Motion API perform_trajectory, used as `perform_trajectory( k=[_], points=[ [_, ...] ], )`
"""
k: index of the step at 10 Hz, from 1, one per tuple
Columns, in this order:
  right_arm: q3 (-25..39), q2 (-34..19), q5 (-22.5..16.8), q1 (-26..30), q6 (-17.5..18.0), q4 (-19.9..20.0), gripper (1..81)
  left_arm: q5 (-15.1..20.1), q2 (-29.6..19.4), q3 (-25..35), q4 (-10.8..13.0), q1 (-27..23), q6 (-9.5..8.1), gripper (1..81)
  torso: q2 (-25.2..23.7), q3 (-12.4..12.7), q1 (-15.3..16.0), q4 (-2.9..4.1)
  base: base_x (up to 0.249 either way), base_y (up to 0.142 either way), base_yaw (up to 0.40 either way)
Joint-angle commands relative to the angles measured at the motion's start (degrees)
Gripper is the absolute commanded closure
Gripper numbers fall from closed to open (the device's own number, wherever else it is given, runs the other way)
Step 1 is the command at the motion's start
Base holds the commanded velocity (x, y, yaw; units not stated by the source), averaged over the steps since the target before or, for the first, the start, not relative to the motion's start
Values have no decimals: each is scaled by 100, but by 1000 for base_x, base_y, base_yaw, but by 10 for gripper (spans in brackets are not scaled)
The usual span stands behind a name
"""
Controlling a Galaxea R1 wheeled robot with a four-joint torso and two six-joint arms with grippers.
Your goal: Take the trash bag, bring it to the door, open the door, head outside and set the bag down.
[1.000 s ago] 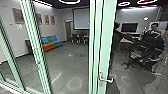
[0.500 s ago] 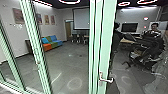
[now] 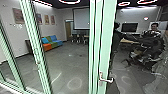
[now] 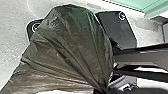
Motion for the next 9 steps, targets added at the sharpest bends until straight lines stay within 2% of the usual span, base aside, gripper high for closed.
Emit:
perform_trajectory(
  k=[1,3,5,8,9],
  points=[
    [141,-343,-842,1304,52,643,10,318,-56,59,-67,-278,23,811,0,0,0,0,0,0,0],
    [-33,-168,-1263,1859,235,828,10,318,-56,50,-76,-277,15,811,0,0,0,0,0,0,0],
    [-297,130,-1632,2290,561,827,10,309,-38,50,-76,-278,15,811,0,-2,0,0,0,0,0],
    [-544,632,-1686,2492,693,828,10,300,-38,50,-76,-286,15,811,0,-2,0,0,0,0,0],
    [-632,877,-1686,2589,850,819,10,300,-38,50,-76,-286,15,811,0,-2,2,0,0,0,0]
  ],
)
